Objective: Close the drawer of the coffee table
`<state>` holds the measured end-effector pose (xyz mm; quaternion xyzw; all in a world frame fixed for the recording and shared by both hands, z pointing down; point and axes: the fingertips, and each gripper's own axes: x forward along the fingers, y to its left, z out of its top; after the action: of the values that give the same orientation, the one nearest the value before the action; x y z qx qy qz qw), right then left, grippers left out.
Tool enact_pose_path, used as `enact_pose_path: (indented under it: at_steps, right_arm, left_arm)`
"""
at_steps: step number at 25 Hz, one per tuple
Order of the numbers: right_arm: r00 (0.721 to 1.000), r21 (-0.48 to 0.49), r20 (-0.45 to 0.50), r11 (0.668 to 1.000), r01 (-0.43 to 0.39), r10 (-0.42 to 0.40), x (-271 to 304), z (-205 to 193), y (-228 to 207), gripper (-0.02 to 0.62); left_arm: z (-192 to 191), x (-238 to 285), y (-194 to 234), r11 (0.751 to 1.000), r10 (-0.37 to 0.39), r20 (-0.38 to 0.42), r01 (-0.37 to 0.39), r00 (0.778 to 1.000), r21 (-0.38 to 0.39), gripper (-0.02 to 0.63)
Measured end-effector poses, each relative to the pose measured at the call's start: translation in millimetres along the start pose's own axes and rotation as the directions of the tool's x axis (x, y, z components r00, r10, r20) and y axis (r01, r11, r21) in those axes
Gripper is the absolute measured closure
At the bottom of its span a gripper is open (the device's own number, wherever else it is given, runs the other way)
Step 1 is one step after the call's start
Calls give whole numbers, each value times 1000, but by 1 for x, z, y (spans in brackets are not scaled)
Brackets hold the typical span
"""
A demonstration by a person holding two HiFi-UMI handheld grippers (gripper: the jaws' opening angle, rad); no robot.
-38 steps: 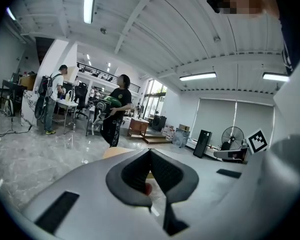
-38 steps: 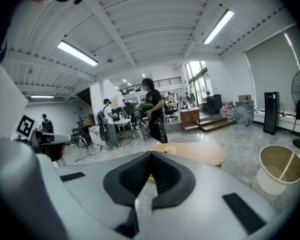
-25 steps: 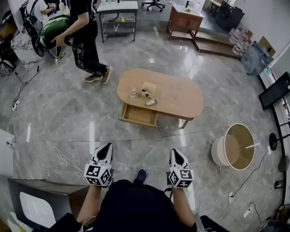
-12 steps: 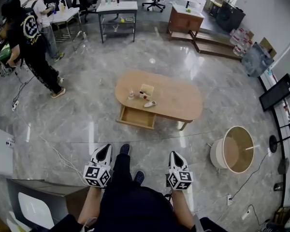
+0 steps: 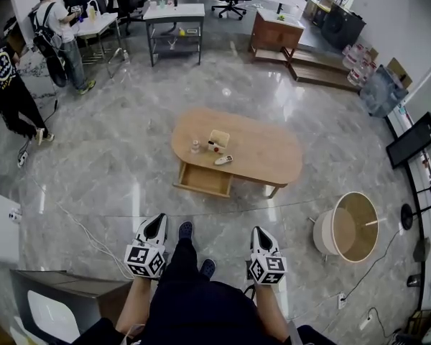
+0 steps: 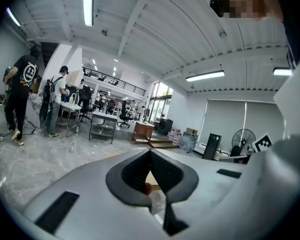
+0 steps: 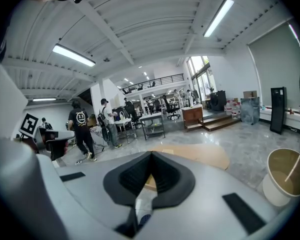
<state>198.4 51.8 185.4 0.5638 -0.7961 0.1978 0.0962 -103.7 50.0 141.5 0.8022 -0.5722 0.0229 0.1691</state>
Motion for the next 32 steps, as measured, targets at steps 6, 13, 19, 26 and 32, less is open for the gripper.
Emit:
enact_pose_path:
  at_steps: [6, 13, 19, 26, 32]
  right_arm:
    - [1000, 42, 10, 999, -2, 2, 17, 8, 0, 569]
    - [1000, 13, 7, 1000, 10, -10, 42, 19, 0, 569]
    - [999, -2, -25, 1000, 23, -23, 69, 21, -6, 569]
    - [998, -10, -51, 999, 48, -48, 109, 20, -24, 569]
    - [997, -32, -51, 998, 61, -63, 142, 0, -39, 569]
  left_arm:
    - [-1, 8, 16, 1000, 16, -17, -16, 1000, -8, 581]
    - [7, 29, 32, 1000, 13, -17, -13, 1000, -3, 581]
    - [5, 60, 49, 1000, 7, -44, -7, 999, -6, 581]
    - [-2, 104, 69, 1000, -1, -72, 1, 997, 4, 581]
    - [-22, 138, 85, 1000, -14, -73, 16, 997, 18, 581]
